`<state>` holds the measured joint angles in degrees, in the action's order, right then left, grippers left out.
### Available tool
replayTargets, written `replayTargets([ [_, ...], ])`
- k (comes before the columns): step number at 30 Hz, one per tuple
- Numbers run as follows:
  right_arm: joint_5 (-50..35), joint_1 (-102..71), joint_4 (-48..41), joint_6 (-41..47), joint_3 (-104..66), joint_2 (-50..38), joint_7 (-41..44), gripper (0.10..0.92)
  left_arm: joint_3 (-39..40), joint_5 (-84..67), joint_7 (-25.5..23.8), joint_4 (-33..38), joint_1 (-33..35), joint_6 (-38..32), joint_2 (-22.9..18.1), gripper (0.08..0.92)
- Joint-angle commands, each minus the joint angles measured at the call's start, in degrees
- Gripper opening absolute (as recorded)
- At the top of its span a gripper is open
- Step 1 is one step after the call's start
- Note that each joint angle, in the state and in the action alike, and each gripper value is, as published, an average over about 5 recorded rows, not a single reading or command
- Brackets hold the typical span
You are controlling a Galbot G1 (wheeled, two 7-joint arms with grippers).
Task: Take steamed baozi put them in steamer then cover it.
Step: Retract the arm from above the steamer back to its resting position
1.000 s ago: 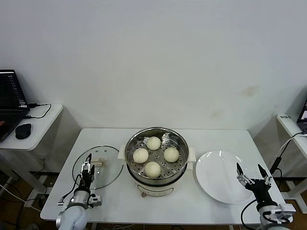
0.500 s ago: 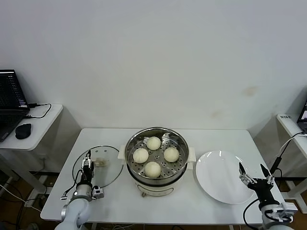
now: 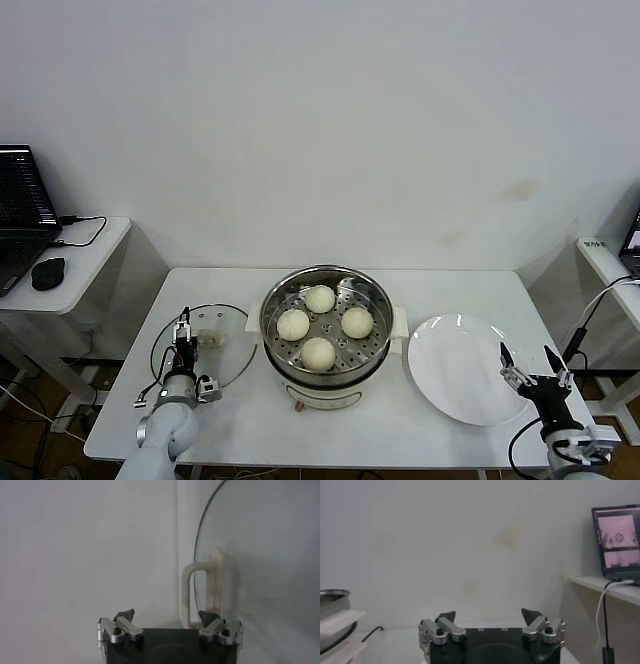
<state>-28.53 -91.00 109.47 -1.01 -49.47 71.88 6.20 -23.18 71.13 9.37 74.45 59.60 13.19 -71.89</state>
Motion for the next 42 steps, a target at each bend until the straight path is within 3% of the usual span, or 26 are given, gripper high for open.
replayTargets([
  [1,0.05,-0.28,0.05,-0.17,-0.15,0.07,0.16,0.823,0.60,-1.78,0.50,-2.14,-2.84,0.53,-0.13,0.823],
  [10,0.32,-0.93,0.14,-0.40,-0.20,0.13,0.27,0.823,0.50,-3.17,1.82,-3.52,-1.92,-1.60,0.01,0.823],
  [13,0.49,-1.03,0.27,-0.36,-0.17,0.05,0.30,0.823,0.46,-3.19,2.21,-3.59,-1.18,-2.29,0.17,0.788],
  [34,1.67,-1.72,1.01,-0.49,0.41,1.09,0.49,0.823,0.39,-4.53,3.29,-3.09,0.33,-4.19,2.00,0.188],
  [38,1.76,-1.59,1.16,-0.50,0.65,1.07,0.52,0.822,-0.34,-4.39,2.23,0.52,2.20,-3.87,2.38,0.135],
  [42,1.62,-1.15,1.41,-0.44,0.85,1.05,0.48,0.823,-1.81,-4.34,-1.24,9.44,6.26,-1.83,2.78,0.133],
])
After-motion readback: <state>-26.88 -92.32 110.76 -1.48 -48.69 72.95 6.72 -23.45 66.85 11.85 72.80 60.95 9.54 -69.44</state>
